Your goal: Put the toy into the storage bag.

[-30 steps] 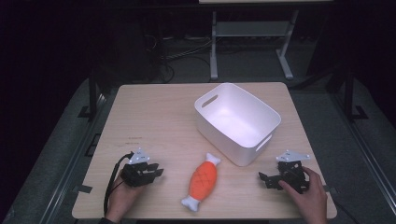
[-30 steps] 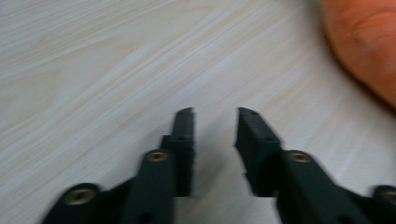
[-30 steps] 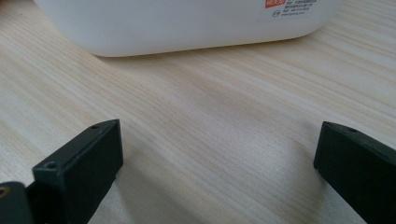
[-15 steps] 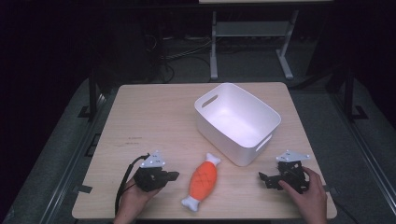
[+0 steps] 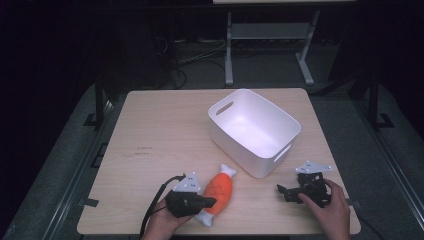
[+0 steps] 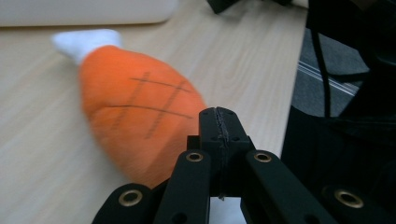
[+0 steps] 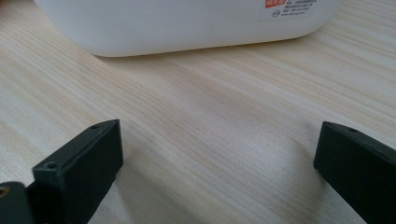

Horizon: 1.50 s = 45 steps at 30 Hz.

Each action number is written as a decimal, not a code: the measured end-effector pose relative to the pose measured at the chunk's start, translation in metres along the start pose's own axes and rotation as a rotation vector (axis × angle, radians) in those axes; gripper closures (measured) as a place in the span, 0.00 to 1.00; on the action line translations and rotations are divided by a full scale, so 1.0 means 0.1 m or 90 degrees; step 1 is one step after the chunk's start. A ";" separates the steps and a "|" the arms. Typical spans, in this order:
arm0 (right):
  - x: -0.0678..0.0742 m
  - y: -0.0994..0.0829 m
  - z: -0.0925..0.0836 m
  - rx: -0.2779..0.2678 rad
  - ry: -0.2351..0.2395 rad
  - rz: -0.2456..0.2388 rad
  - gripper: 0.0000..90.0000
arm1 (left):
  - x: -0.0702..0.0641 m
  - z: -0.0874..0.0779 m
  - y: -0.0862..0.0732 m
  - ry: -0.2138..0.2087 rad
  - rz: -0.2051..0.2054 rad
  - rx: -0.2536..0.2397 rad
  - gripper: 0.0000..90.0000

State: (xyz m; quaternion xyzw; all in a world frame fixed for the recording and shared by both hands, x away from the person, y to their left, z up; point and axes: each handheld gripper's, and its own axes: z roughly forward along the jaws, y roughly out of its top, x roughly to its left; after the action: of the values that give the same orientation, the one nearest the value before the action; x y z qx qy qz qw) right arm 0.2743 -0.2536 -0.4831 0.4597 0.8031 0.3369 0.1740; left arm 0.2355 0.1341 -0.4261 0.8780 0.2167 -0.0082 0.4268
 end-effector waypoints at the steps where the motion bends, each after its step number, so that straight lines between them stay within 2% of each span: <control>1: 0.00 0.00 0.00 0.000 0.000 0.000 0.01 | -0.02 0.03 0.00 -0.008 0.003 0.005 1.00; 6: 0.00 0.00 0.00 0.000 0.000 0.000 0.01 | -0.08 0.16 -0.02 -0.033 0.003 0.022 1.00; 11: 0.00 0.00 0.00 0.000 0.000 0.000 0.01 | -0.10 0.22 -0.04 -0.041 0.003 0.034 1.00; 16: 0.00 0.00 0.00 0.000 0.000 0.000 0.01 | -0.08 0.23 -0.07 -0.025 0.005 0.052 1.00; 26: 0.00 0.00 0.00 0.000 0.000 0.000 0.01 | 0.00 0.15 -0.10 -0.003 0.001 0.056 1.00; 45: 0.00 0.00 0.00 0.000 0.000 0.000 0.01 | 0.23 -0.07 -0.14 0.054 -0.021 0.042 1.00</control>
State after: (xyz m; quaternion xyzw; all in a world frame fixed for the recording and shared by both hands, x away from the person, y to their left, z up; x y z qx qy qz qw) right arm 0.2743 -0.2536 -0.4831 0.4596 0.8031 0.3369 0.1738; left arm 0.2499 0.1558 -0.4372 0.8875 0.2488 0.0151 0.3875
